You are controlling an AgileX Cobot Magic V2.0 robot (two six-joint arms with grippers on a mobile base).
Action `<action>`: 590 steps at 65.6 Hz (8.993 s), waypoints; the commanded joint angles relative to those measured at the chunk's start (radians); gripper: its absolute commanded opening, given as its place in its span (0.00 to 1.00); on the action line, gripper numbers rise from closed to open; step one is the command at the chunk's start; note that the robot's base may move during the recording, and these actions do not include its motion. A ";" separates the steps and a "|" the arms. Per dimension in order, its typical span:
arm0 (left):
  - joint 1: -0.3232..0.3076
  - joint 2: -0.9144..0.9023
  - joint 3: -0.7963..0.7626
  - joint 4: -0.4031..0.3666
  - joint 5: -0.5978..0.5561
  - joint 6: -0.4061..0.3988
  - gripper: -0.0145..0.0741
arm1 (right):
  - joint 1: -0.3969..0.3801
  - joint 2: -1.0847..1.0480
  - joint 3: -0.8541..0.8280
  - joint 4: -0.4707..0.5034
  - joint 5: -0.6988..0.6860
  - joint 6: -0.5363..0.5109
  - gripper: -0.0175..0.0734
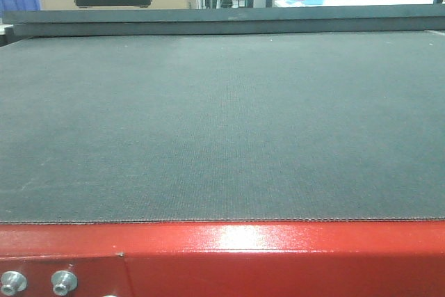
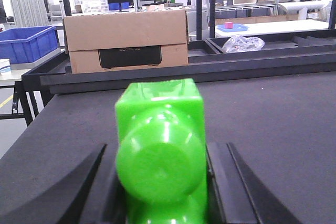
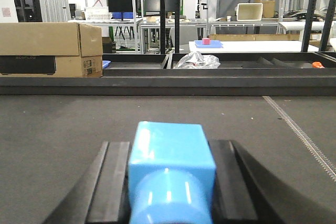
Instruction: Grab block from conveyor and place in blue bin
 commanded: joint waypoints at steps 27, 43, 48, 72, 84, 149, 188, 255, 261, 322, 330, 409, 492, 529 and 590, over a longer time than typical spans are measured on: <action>-0.005 -0.006 -0.002 0.002 -0.023 -0.003 0.04 | 0.003 -0.005 0.002 -0.009 -0.024 -0.007 0.01; -0.005 -0.006 -0.002 0.002 -0.023 -0.003 0.04 | 0.003 -0.005 0.002 -0.009 -0.024 -0.007 0.01; -0.005 -0.006 -0.002 0.002 -0.023 -0.003 0.04 | 0.003 -0.005 0.002 -0.009 -0.024 -0.007 0.01; -0.005 -0.006 -0.002 0.002 -0.023 -0.003 0.04 | 0.003 -0.005 0.002 -0.009 -0.024 -0.007 0.01; -0.005 -0.017 -0.002 0.002 -0.023 -0.003 0.04 | 0.003 -0.005 0.002 -0.009 -0.024 -0.007 0.01; -0.005 -0.082 -0.002 0.002 -0.023 -0.003 0.04 | 0.003 -0.005 0.002 -0.009 -0.024 -0.007 0.01; -0.005 -0.082 -0.002 0.002 -0.023 -0.003 0.04 | 0.003 -0.005 0.002 -0.009 -0.024 -0.007 0.01; -0.005 -0.082 -0.002 0.002 -0.023 -0.003 0.04 | 0.003 -0.005 0.002 -0.009 -0.024 -0.007 0.01; -0.005 -0.082 -0.002 0.002 -0.023 -0.003 0.04 | 0.003 -0.005 0.002 -0.009 -0.024 -0.007 0.01; -0.005 -0.082 -0.002 0.002 -0.023 -0.003 0.04 | 0.003 -0.005 0.002 -0.009 -0.024 -0.007 0.01; -0.005 -0.082 -0.002 0.002 -0.023 -0.003 0.04 | 0.003 -0.005 0.002 -0.009 -0.024 -0.007 0.01; -0.005 -0.082 -0.002 0.002 -0.023 -0.003 0.04 | 0.003 -0.005 0.002 -0.009 -0.024 -0.007 0.01; -0.005 -0.081 -0.002 0.002 -0.025 -0.003 0.04 | 0.003 -0.005 0.002 -0.009 -0.024 -0.007 0.01; -0.006 -0.081 -0.002 -0.006 -0.041 -0.003 0.04 | 0.003 -0.005 0.002 -0.009 -0.024 -0.007 0.01; -0.289 0.624 -0.598 -0.058 0.037 -0.003 0.04 | 0.242 0.710 -0.506 -0.009 -0.226 -0.051 0.01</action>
